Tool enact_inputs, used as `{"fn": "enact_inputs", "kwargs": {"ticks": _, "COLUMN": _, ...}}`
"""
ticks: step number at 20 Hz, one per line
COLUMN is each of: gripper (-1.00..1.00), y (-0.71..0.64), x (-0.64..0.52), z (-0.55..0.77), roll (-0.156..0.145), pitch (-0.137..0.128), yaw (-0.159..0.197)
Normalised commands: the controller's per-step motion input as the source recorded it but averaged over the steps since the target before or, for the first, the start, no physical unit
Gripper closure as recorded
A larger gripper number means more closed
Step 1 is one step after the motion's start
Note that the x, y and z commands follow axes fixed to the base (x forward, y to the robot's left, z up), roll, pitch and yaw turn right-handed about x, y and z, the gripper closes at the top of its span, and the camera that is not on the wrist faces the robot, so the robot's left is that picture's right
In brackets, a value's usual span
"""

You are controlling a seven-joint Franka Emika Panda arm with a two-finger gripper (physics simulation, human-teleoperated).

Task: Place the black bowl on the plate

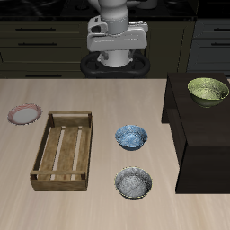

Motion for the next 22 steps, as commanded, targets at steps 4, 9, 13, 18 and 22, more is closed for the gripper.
{"fn": "enact_inputs", "kwargs": {"ticks": 4, "gripper": -1.0, "y": 0.37, "x": 0.07, "z": -0.16, "roll": 0.045, "pitch": 0.02, "yaw": 0.019}}
{"fn": "enact_inputs", "kwargs": {"ticks": 9, "gripper": -1.0, "y": 0.06, "x": 0.05, "z": -0.02, "roll": 0.005, "pitch": 0.0, "yaw": 0.016}}
{"fn": "enact_inputs", "kwargs": {"ticks": 13, "gripper": -1.0, "y": -0.03, "x": 0.18, "z": 0.08, "roll": -0.011, "pitch": -0.029, "yaw": 0.01}}
{"fn": "enact_inputs", "kwargs": {"ticks": 18, "gripper": -1.0, "y": -0.08, "x": 0.19, "z": 0.04, "roll": -0.034, "pitch": -0.056, "yaw": 0.052}}
{"fn": "enact_inputs", "kwargs": {"ticks": 22, "gripper": -1.0, "y": -0.04, "x": 0.15, "z": 0.07, "roll": -0.028, "pitch": -0.035, "yaw": 0.013}}
